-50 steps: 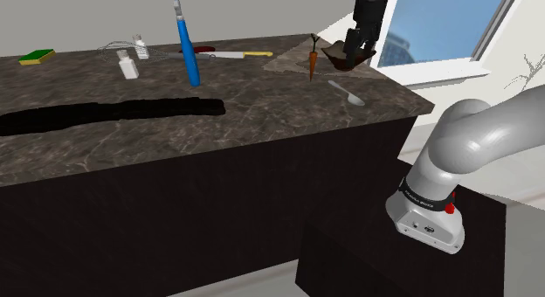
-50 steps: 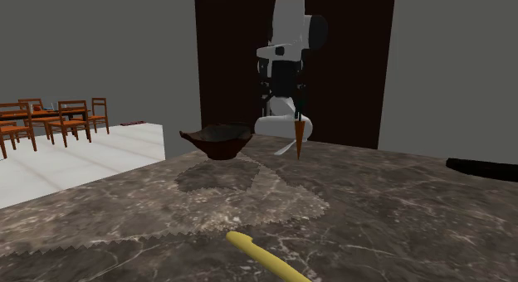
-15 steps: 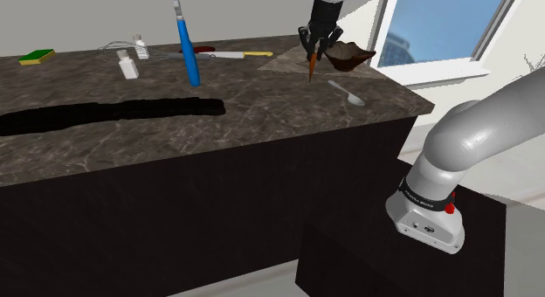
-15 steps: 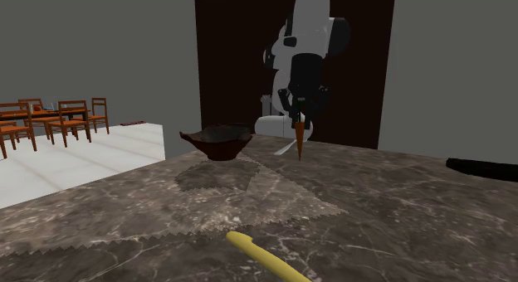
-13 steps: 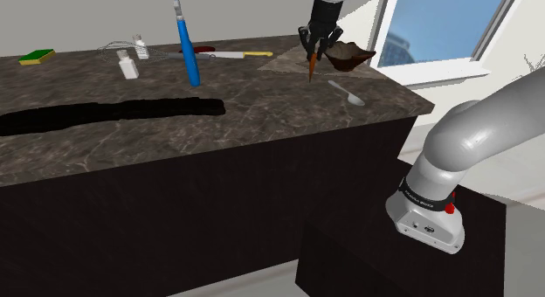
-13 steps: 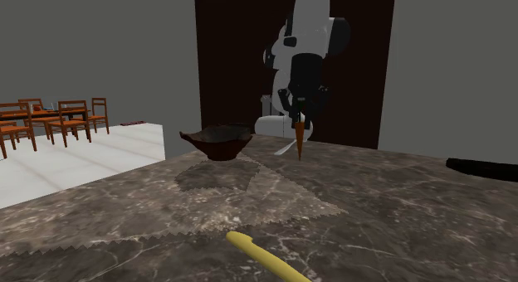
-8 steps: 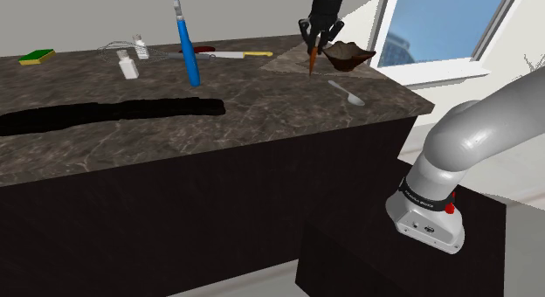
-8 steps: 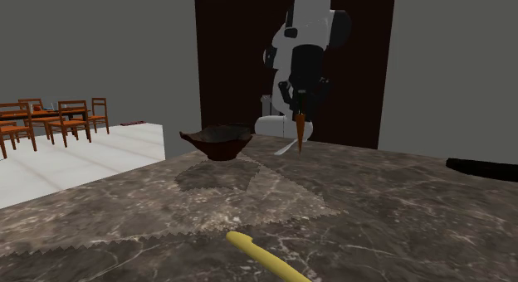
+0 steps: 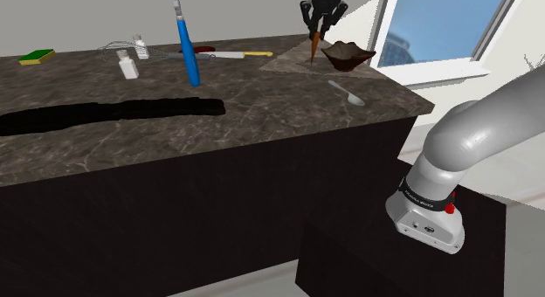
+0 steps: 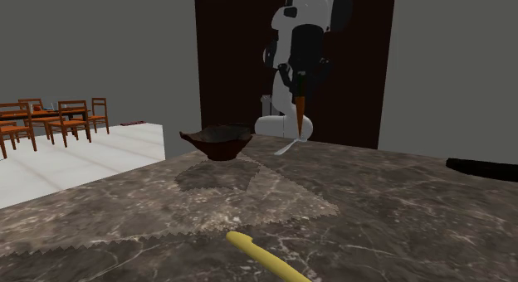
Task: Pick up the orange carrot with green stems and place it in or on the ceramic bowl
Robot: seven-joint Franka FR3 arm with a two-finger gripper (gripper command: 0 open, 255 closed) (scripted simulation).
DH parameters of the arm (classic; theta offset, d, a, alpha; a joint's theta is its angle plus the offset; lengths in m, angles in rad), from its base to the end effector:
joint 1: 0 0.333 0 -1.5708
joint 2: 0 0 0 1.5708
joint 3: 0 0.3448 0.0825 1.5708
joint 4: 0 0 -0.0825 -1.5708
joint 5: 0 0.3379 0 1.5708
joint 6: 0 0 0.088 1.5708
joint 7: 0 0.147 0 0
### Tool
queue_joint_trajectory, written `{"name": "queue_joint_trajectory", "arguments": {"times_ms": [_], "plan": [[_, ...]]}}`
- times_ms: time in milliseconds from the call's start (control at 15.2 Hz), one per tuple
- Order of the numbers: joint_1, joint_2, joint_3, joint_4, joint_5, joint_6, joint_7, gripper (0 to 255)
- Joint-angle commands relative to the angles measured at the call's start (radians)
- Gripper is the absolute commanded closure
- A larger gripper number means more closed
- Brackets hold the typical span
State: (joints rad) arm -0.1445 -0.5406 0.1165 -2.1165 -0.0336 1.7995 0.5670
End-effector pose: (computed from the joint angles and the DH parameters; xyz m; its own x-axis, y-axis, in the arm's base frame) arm 0.3511 -0.0022 0.6268 0.7994 -0.5534 0.2339 -0.5612 -0.8268 -0.0383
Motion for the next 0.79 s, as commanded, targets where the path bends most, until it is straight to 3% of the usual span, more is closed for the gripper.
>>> {"name": "queue_joint_trajectory", "arguments": {"times_ms": [0,726], "plan": [[0.0,0.009,0.002,0.037,0.0,-0.028,0.001,255],[-0.005,0.062,0.002,0.233,-0.004,-0.171,-0.006,255]]}}
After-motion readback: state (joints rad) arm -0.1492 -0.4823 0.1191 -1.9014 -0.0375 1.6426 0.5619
